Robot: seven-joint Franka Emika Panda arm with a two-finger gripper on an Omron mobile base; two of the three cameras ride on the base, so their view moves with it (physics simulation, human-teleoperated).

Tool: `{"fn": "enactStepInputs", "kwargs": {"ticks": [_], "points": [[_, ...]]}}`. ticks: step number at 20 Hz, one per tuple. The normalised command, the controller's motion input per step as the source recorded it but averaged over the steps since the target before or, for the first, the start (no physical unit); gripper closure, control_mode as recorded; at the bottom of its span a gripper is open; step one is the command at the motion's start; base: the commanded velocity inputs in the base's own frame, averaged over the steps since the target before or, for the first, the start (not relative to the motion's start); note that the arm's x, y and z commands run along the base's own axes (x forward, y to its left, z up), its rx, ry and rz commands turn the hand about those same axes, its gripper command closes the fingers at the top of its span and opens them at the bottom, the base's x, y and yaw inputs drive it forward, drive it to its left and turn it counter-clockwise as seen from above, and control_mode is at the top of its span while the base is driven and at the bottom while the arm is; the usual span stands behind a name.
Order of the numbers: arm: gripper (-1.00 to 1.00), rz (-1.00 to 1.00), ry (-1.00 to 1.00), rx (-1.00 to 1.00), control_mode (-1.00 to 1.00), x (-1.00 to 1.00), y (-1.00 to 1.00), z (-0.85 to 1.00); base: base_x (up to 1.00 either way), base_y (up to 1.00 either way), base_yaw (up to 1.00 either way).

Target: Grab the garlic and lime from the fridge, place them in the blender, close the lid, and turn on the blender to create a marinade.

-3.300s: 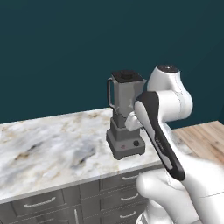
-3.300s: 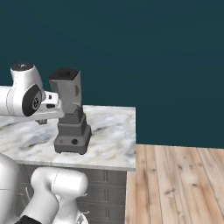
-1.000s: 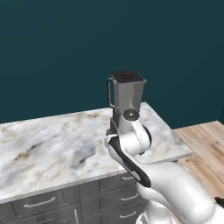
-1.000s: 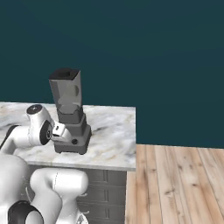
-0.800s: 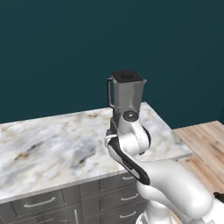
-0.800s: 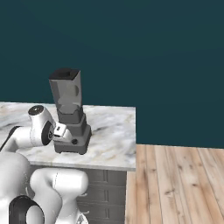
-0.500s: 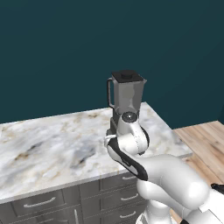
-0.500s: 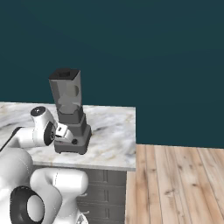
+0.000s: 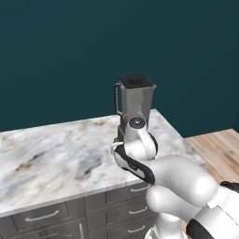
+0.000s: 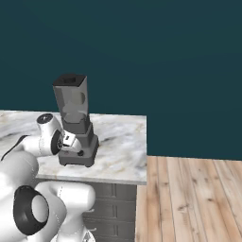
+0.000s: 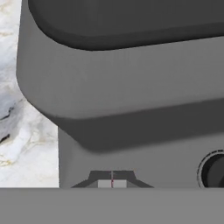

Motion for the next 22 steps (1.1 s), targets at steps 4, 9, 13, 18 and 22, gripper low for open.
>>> {"fn": "enactStepInputs", "kwargs": {"ticks": [4,9,13,18,22], "points": [[1.0,0.0,0.11,0.0,-1.0,0.05,-0.04,-0.13,0.0,0.0,0.0],[1.0,0.0,0.15,0.0,-1.0,0.0,0.0,-0.1,0.0,0.0,0.0],[1.0,0.0,0.03,0.0,-1.0,-0.1,-0.08,-0.15,0.0,0.0,0.0],[1.0,0.0,0.0,0.0,-1.0,-0.05,-0.01,0.0,0.0,0.0,0.0],[1.0,0.0,0.0,0.0,-1.0,0.0,0.0,0.0,0.0,0.0,0.0]]}}
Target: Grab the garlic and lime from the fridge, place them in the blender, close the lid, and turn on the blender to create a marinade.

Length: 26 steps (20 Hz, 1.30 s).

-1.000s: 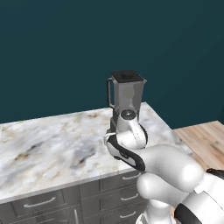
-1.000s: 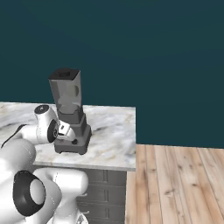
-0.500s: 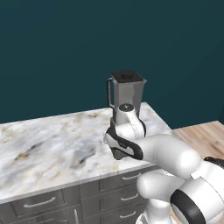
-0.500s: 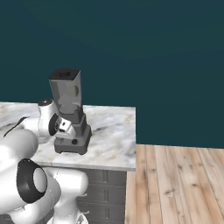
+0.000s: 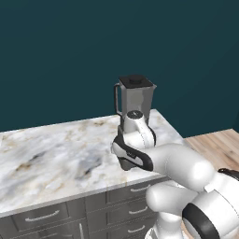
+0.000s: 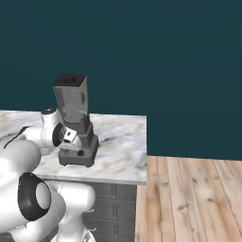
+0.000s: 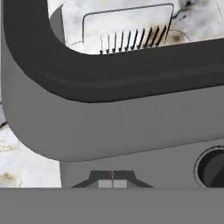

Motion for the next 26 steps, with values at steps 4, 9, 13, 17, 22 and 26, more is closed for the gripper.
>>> {"fn": "enactStepInputs", "kwargs": {"ticks": [4,9,13,17,22,26], "points": [[1.0,0.0,0.0,0.0,-1.0,-0.2,-0.04,-0.01,0.0,0.0,0.0],[1.0,0.0,0.0,0.0,-1.0,-0.03,-0.01,0.0,0.0,0.0,0.0],[1.0,0.0,0.0,0.0,-1.0,0.0,0.0,-0.07,0.0,0.0,0.0],[1.0,0.0,0.0,0.0,-1.0,0.0,0.0,-0.23,0.0,0.0,0.0],[1.0,0.0,0.0,0.0,-1.0,0.02,0.0,-0.27,0.0,0.0,0.0],[1.0,0.0,0.0,0.0,-1.0,0.1,0.0,-0.31,0.0,0.0,0.0]]}}
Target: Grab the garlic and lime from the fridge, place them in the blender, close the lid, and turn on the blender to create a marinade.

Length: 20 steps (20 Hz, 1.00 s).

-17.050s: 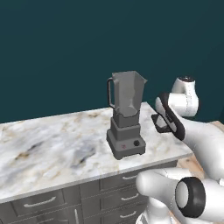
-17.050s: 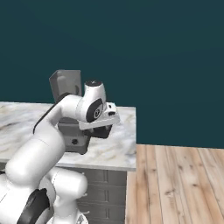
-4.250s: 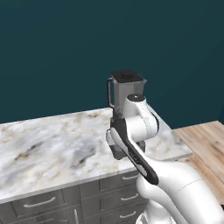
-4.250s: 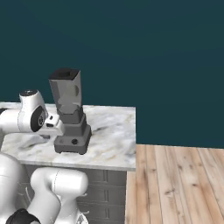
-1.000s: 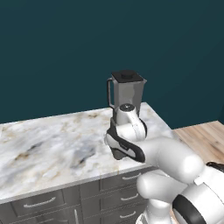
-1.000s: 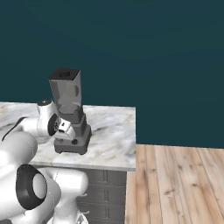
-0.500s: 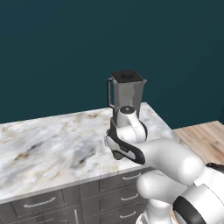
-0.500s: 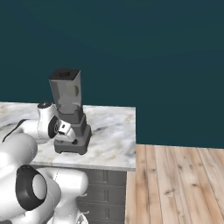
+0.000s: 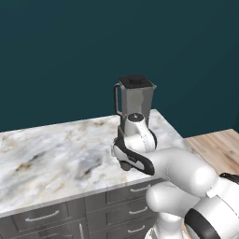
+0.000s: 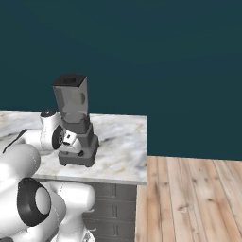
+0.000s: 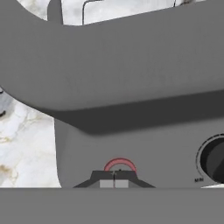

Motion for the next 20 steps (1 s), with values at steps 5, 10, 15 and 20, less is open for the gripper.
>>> {"fn": "enactStepInputs", "kwargs": {"ticks": [5,10,15,20], "points": [[1.0,0.0,0.0,0.0,-1.0,0.03,0.0,-0.38,0.0,0.0,0.0],[1.0,0.0,-0.18,0.0,-1.0,0.02,-0.02,-0.24,0.0,0.0,0.0],[1.0,0.0,-0.09,0.0,-1.0,0.0,-0.02,-0.03,0.0,0.0,0.0],[1.0,0.0,0.0,0.0,-1.0,0.09,-0.06,0.0,0.0,0.0,0.0]]}}
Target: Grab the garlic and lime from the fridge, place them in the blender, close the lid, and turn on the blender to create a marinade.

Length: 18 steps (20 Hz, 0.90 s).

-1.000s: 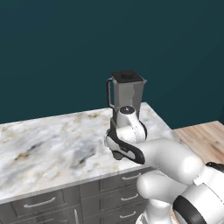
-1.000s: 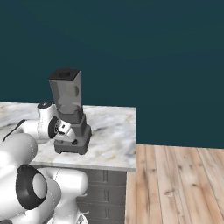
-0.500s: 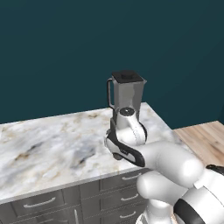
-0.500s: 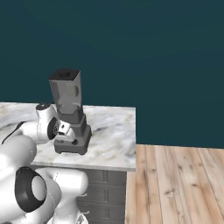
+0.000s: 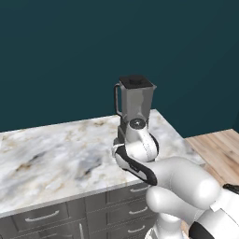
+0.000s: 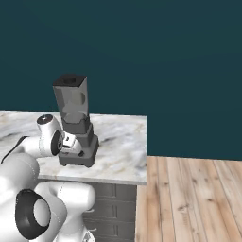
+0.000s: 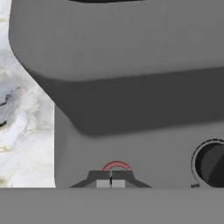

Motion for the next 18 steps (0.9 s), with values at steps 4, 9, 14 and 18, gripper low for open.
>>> {"fn": "enactStepInputs", "kwargs": {"ticks": [4,9,14,18], "points": [[1.0,0.0,0.0,0.0,-1.0,0.04,-0.06,0.0,0.0,0.0,0.0],[1.0,0.0,-0.04,-0.07,-1.0,0.11,-0.06,-0.44,0.0,0.0,0.0],[1.0,0.0,0.0,-0.14,-1.0,0.0,-0.15,-0.66,0.0,0.0,0.0],[1.0,0.0,0.0,-0.07,-1.0,0.0,-0.13,-0.37,0.0,0.0,0.0]]}}
